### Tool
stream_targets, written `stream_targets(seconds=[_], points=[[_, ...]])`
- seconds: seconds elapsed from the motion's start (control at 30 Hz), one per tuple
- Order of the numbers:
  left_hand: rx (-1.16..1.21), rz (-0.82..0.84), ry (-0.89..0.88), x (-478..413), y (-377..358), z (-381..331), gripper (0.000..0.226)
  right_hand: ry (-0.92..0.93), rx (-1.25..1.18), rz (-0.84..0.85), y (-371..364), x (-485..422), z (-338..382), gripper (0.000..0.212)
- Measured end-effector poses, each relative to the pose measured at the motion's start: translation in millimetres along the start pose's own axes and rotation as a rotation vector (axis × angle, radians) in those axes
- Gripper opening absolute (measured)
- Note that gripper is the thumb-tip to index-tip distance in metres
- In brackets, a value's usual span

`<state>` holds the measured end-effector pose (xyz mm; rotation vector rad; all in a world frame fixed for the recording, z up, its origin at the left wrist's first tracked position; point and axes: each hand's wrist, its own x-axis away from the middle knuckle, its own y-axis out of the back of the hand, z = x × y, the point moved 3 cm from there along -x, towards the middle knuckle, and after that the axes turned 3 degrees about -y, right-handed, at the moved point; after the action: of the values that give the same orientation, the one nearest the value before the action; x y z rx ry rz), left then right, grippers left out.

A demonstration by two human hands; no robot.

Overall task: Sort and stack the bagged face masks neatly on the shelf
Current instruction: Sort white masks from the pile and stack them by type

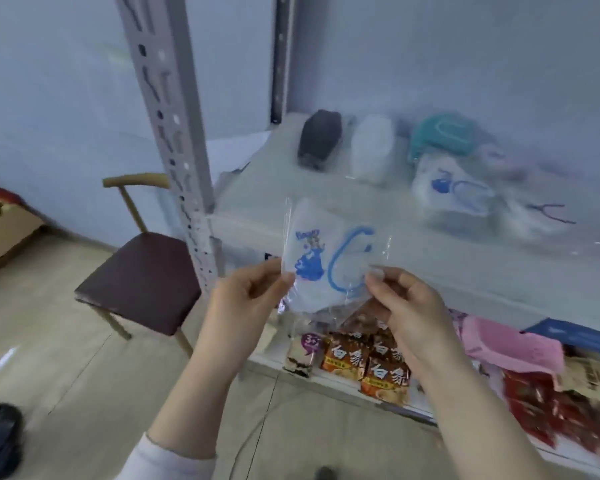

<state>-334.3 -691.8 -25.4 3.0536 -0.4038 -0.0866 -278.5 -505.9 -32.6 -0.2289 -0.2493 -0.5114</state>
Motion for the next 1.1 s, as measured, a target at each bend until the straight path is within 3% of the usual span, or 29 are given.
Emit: stream_targets(seconds=[0.13, 0.23, 0.4, 0.47, 0.57, 0.77, 0.87, 0.97, 1.1], points=[[0.018, 0.156, -0.007, -35.6, -65.2, -8.6, 0.015, 0.061, -0.053, -0.152, 55.6, -10.6, 25.2, 0.030], [0.001, 0.202, -0.026, -57.1, -111.6, -14.1, 0.012, 0.120, -0.108, -0.249, 93.2, -20.2, 39.8, 0.024], [-0.078, 0.138, -0.099, -104.3, -176.2, -40.5, 0.009, 0.223, 0.022, -0.362, 136.3, -60.0, 83.4, 0.019], [-0.118, 0.097, -0.128, -131.5, -196.4, -53.6, 0.008, 0.315, 0.142, -0.453, 147.3, -88.4, 105.4, 0.018], [-0.245, 0.068, -0.115, -167.1, -219.8, -57.4, 0.009, 0.386, 0.420, -0.587, 153.8, -129.5, 122.9, 0.033], [-0.520, 0.086, -0.074, -184.2, -237.3, -30.0, 0.021, 0.276, 0.994, -0.650, 156.5, -155.4, 111.2, 0.034], [-0.583, 0.101, -0.084, -184.4, -239.3, -29.3, 0.029, 0.256, 1.143, -0.669, 155.8, -152.3, 114.0, 0.033], [-0.719, 0.055, -0.188, -180.0, -235.9, -39.4, 0.033, 0.309, 1.177, -0.685, 154.0, -149.3, 121.7, 0.035], [-0.825, -0.059, -0.516, -169.6, -247.8, -64.8, 0.029, 0.434, 1.135, -0.728, 171.4, -139.5, 134.1, 0.035]])
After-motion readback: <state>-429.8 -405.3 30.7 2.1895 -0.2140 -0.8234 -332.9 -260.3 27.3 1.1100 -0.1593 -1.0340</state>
